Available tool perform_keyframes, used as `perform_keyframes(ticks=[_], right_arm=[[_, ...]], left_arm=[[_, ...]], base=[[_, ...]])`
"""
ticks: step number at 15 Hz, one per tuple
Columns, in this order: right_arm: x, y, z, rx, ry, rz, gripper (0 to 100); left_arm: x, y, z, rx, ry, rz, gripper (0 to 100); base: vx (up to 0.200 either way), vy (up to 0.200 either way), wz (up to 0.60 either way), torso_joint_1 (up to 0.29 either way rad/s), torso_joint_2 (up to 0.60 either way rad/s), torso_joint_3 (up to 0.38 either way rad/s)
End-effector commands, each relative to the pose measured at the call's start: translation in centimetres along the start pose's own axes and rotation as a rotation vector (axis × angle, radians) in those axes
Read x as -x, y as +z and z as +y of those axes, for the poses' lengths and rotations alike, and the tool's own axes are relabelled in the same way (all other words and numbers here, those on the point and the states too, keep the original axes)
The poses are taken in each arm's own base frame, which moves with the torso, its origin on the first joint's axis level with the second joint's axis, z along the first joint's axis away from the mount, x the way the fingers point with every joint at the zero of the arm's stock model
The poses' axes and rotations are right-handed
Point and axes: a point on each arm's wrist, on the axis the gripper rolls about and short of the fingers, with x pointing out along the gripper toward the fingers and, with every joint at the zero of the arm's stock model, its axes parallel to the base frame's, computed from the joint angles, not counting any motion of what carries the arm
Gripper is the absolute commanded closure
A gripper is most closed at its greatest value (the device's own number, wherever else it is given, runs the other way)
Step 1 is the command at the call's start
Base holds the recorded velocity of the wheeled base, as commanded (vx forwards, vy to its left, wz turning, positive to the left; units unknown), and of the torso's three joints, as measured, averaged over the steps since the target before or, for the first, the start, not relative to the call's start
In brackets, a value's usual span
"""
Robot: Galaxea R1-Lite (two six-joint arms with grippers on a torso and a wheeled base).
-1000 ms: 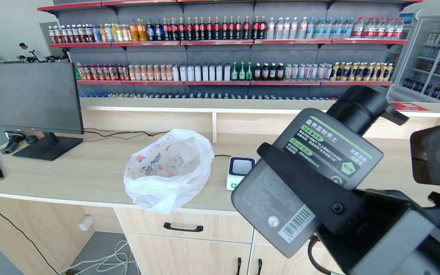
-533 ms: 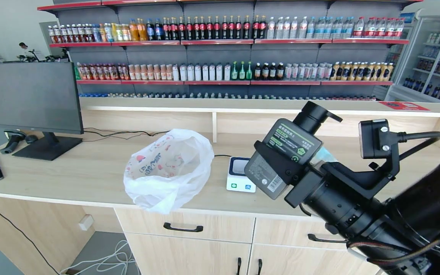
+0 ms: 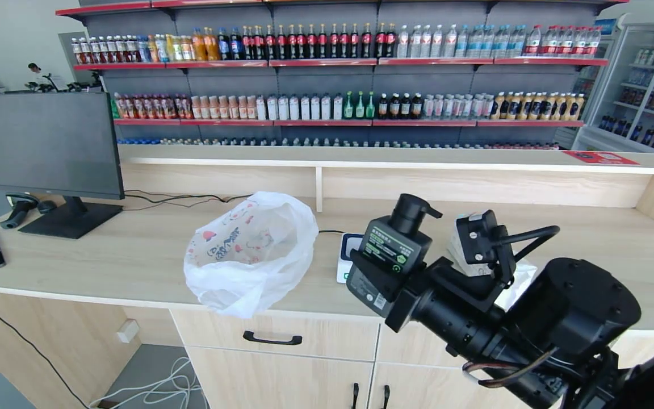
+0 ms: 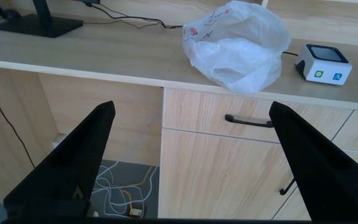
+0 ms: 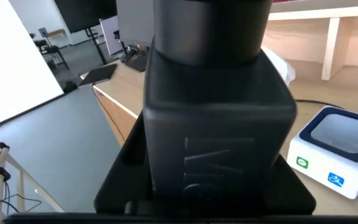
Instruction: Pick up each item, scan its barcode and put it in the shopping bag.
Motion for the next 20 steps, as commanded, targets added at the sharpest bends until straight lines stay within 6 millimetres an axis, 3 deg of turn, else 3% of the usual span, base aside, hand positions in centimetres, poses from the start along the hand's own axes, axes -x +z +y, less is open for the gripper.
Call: perform_keyframes(ticks=[1,5,8,15,18,20], right_arm=[[-0.7,-2.0,-1.0,0.035,-0.031,0.056,100],[-1.2,-3.7,-3.4,0.13,-0.098,0.111,100],[-5.4,-3.1,-5.6,0.168,-0.13,-0.008,100],[-10.1,-7.9,-6.5,0.139,-0.106,-0.01,100],[-10.8,-8.7,-7.8,0.158,-0.118,-0.015,100],[-11.0,-8.1,-9.1,0.177,-0.144,-0.035,100]], left_arm=[[0.0,0.0,0.0,0.0,0.0,0.001,0],[0.0,0.0,0.0,0.0,0.0,0.001,0],[0.0,0.0,0.0,0.0,0.0,0.001,0],[0.0,0.0,0.0,0.0,0.0,0.001,0],[0.0,0.0,0.0,0.0,0.0,0.001,0],[0.0,0.0,0.0,0.0,0.0,0.001,0]], base=[[0.0,0.0,0.0,0.0,0.0,0.0],[0.0,0.0,0.0,0.0,0.0,0.0],[0.0,0.0,0.0,0.0,0.0,0.0],[0.0,0.0,0.0,0.0,0.0,0.0],[0.0,0.0,0.0,0.0,0.0,0.0],[0.0,0.0,0.0,0.0,0.0,0.0]])
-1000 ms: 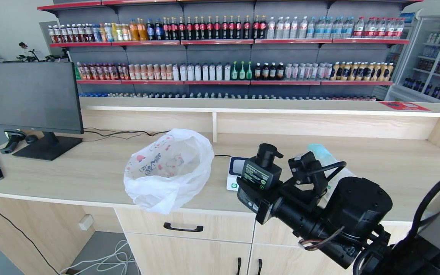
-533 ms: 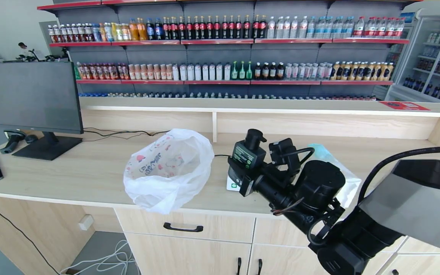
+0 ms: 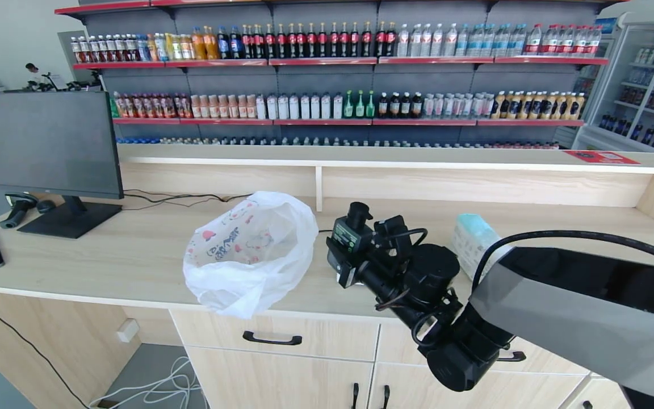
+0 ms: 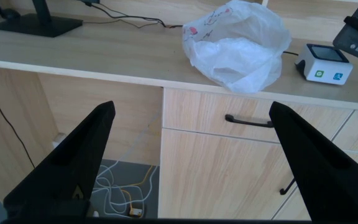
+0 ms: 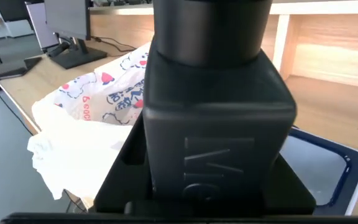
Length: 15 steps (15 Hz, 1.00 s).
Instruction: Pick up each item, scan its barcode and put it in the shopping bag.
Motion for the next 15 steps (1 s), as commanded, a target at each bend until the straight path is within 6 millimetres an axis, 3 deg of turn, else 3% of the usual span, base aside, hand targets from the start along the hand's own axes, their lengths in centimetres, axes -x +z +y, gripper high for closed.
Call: perform_keyframes(ticks=[1,7,15], right_arm=[[-0.8,0.2,-1.3,0.009,-0.025,-0.033,100],[-4.3,1.0,-3.7,0.136,-0.057,-0.183,100],[-4.7,0.3,-7.2,0.465,0.063,-0.199,100]], left_arm=[[0.0,0.0,0.0,0.001,0.0,0.001,0],[0.0,0.0,0.0,0.001,0.0,0.001,0],[0.0,0.0,0.0,0.001,0.0,0.001,0]], base=[[0.0,0.0,0.0,0.0,0.0,0.0],[0.0,0.0,0.0,0.0,0.0,0.0],[0.0,0.0,0.0,0.0,0.0,0.0]])
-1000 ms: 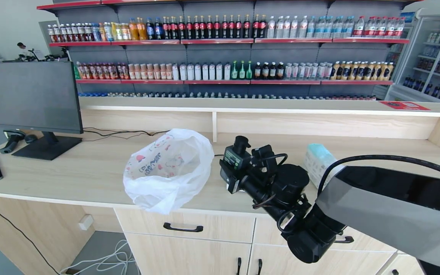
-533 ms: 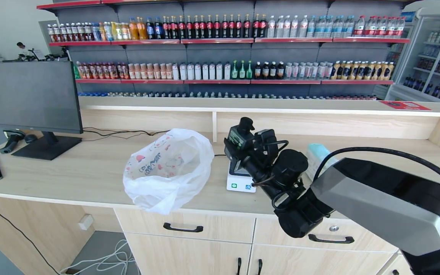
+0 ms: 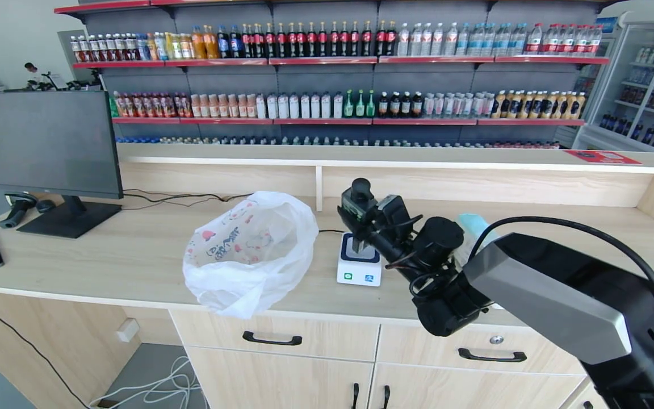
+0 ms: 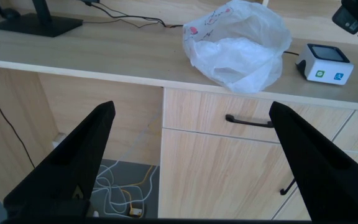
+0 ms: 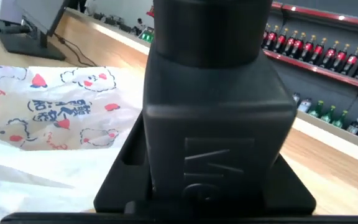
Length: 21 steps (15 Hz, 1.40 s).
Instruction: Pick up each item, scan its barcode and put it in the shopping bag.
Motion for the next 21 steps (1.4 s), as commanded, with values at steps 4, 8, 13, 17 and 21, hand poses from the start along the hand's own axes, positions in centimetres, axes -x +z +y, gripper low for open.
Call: perform_keyframes(ticks=[4,8,13,17,21], right_arm=[[0.7,-1.5,-1.1,0.187,0.078,-0.004,100],[1.2,-3.0,-1.5,0.259,0.083,0.021,100],[0.2,-5.1,-1.2,0.281,0.129,-0.041,100],[0.2,-5.8,-2.4,0.296,0.101,-0.047,100],[0.6,-6.7,-2.3,0.292,0.105,-0.028,100]], left_arm=[[0.0,0.0,0.0,0.0,0.0,0.001,0],[0.0,0.0,0.0,0.0,0.0,0.001,0],[0.0,0.0,0.0,0.0,0.0,0.001,0],[0.0,0.0,0.0,0.0,0.0,0.001,0],[0.0,0.0,0.0,0.0,0.0,0.001,0]], base=[[0.0,0.0,0.0,0.0,0.0,0.0],[0.0,0.0,0.0,0.0,0.0,0.0],[0.0,0.0,0.0,0.0,0.0,0.0],[0.0,0.0,0.0,0.0,0.0,0.0],[0.0,0.0,0.0,0.0,0.0,0.0]])
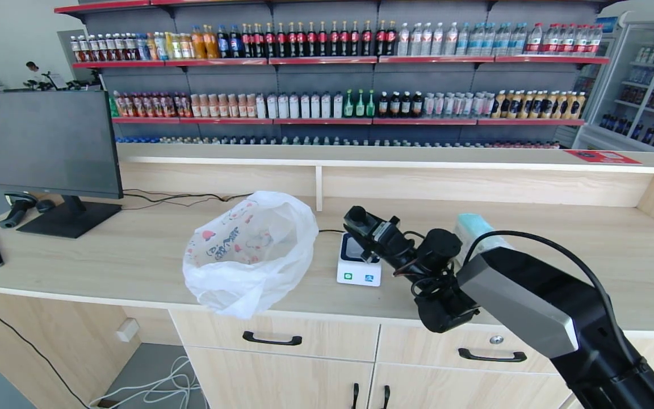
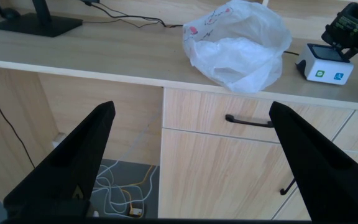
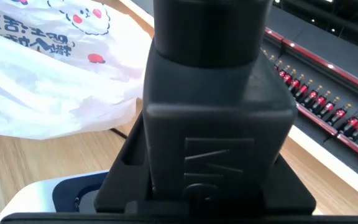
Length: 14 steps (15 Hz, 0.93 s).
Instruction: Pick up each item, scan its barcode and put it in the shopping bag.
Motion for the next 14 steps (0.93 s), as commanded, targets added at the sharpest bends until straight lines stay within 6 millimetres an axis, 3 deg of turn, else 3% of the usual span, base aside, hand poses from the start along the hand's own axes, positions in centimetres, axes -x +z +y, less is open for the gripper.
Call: perform_keyframes(ticks=[1,14], right_arm=[[0.09,-0.29,0.28,-0.002,0.004,0.004,100],[0.25,-0.63,0.17,-0.001,-0.001,0.011,100]], left_arm=[[0.0,0.0,0.0,0.0,0.0,0.0,0],[0.0,0.0,0.0,0.0,0.0,0.0,0]], base=[[0.0,0.0,0.0,0.0,0.0,0.0],[0.0,0.0,0.0,0.0,0.0,0.0]])
